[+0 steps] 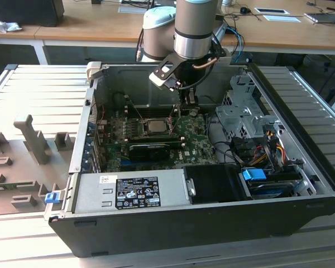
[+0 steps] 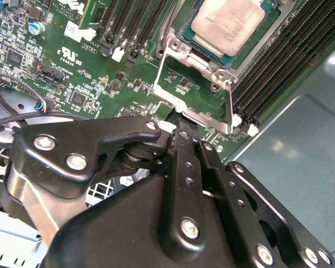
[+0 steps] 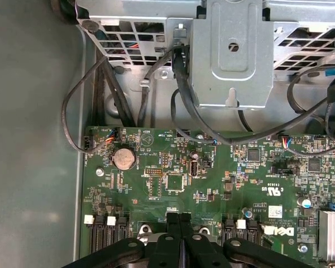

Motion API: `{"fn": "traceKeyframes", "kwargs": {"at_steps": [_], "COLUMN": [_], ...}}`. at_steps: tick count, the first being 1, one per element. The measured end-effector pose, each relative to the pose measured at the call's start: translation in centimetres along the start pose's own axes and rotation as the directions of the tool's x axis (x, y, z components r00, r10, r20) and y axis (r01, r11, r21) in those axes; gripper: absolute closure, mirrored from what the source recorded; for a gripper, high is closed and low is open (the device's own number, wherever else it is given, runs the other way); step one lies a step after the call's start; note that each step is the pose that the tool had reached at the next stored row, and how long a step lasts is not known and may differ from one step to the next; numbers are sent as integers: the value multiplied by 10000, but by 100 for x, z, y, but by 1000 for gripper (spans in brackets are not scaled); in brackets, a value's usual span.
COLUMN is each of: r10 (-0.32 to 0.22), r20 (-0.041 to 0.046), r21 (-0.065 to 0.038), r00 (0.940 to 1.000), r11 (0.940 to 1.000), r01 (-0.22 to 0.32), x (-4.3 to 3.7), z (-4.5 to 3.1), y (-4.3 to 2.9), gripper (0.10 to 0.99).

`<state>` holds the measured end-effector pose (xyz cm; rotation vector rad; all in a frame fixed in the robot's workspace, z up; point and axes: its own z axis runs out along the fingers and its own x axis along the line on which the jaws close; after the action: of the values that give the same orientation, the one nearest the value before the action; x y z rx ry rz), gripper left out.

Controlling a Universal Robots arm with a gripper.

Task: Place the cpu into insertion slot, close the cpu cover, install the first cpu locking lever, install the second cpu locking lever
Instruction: 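Close the cpu cover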

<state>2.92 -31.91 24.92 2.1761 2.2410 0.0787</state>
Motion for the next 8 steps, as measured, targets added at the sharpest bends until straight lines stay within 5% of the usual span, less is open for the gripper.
{"fn": "traceKeyframes", "kwargs": {"at_steps": [8], "r10": [1], "r20": [0], "r21": [0], "r00": [10000], "r11": [10000], "r01": [-1], "x": [1], "z": [-1], "y": [-20], "gripper": [980]}}
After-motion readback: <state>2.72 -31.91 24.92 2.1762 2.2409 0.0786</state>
